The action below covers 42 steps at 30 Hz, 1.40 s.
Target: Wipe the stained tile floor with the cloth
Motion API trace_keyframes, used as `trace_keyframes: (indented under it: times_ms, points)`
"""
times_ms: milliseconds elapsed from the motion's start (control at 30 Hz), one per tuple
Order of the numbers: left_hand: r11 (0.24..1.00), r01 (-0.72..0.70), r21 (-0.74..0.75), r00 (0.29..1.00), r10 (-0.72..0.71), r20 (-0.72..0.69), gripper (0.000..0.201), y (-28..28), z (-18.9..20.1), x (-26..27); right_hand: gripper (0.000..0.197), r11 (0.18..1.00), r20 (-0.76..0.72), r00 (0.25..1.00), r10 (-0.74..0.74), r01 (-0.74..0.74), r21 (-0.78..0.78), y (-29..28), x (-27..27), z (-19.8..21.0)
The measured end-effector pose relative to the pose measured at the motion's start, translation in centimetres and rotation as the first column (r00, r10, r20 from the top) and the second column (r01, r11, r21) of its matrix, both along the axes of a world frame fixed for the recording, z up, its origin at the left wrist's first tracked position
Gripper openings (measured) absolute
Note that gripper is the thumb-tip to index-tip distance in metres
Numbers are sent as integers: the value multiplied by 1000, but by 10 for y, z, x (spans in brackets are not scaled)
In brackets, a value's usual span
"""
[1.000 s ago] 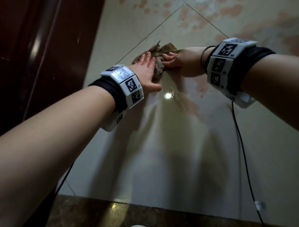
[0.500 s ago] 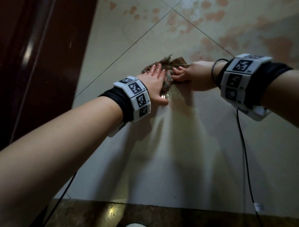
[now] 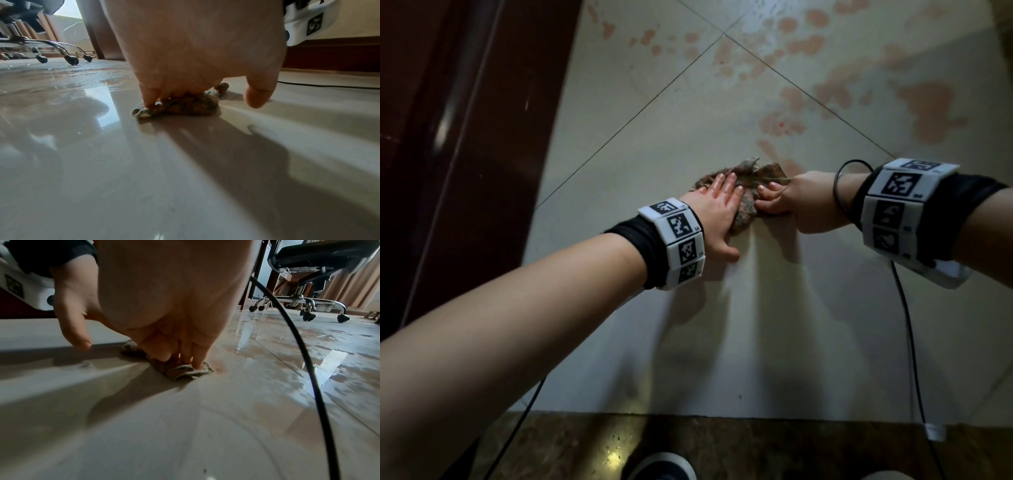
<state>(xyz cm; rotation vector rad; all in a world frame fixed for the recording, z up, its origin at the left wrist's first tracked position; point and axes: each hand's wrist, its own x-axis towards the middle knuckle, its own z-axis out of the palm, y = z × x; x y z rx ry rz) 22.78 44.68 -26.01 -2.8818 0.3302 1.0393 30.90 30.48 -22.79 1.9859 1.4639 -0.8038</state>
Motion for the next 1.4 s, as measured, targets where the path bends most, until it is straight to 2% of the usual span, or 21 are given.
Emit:
trace_keyframes:
  times_ms: [300, 467, 567, 767, 933, 1067, 1400]
  points:
    - [995, 99, -20, 995, -100, -30, 108, -20, 4, -21, 61, 997, -52, 998, 34, -38, -64, -26, -23, 6]
    - [990, 135, -28, 990, -136, -34, 110, -28, 4, -31, 76, 996, -90, 996, -24, 16, -83, -43, -36, -1]
    - [986, 163, -31, 986, -164, -37, 109, -32, 3, -36, 80, 994, -128, 988, -91, 82, -69, -53, -44, -7]
    - [986, 157, -56, 986, -160, -46, 104, -29, 3, -32, 80, 942, -258, 922, -288, 321, 100, -72, -47, -8]
    - [991, 122, -63, 992, -123, -16, 104, -30, 2, -17, 73, 928, -226, 928, -296, 336, 162, -75, -41, -21]
    - [995, 23, -98, 1000, -24, -9, 100, -35, -2, -1, 72, 905, -185, 925, -332, 367, 215, -76, -29, -26]
    - [982, -126, -144, 992, 121, -38, 102, -36, -4, 49, 64, 893, -131, 918, -375, 395, 216, -58, 31, -22]
